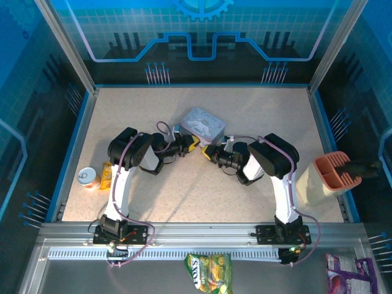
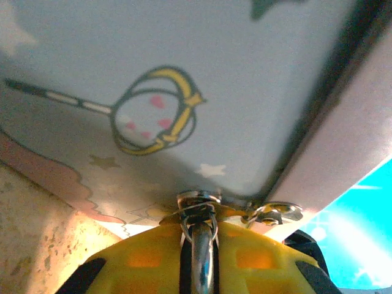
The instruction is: Unlock the padlock with the key
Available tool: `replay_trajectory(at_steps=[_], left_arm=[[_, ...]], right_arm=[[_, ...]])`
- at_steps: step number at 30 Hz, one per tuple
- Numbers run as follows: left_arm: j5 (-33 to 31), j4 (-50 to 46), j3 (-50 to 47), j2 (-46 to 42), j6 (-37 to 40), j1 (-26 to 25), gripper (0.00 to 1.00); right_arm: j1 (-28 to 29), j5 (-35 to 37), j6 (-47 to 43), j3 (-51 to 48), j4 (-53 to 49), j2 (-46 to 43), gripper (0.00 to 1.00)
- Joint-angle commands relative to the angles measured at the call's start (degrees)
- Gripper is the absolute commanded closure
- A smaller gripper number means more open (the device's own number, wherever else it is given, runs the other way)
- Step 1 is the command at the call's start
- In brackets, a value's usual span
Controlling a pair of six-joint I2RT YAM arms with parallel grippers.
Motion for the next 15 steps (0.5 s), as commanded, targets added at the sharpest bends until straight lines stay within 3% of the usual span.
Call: replay_trajectory(at_steps=[1, 15], left_arm=[[-0.1, -6.6, -2.0, 4.5, -0.7, -0.7, 1.0], [3.2, -6.2, -2.3, 6.2, 1.5, -0.7, 1.0]], right_arm=[[-0.4, 0.7, 1.5, 1.5, 1.0, 1.7, 1.0], [-1.8, -1.5, 1.3, 0.8, 1.4, -1.1, 1.0]])
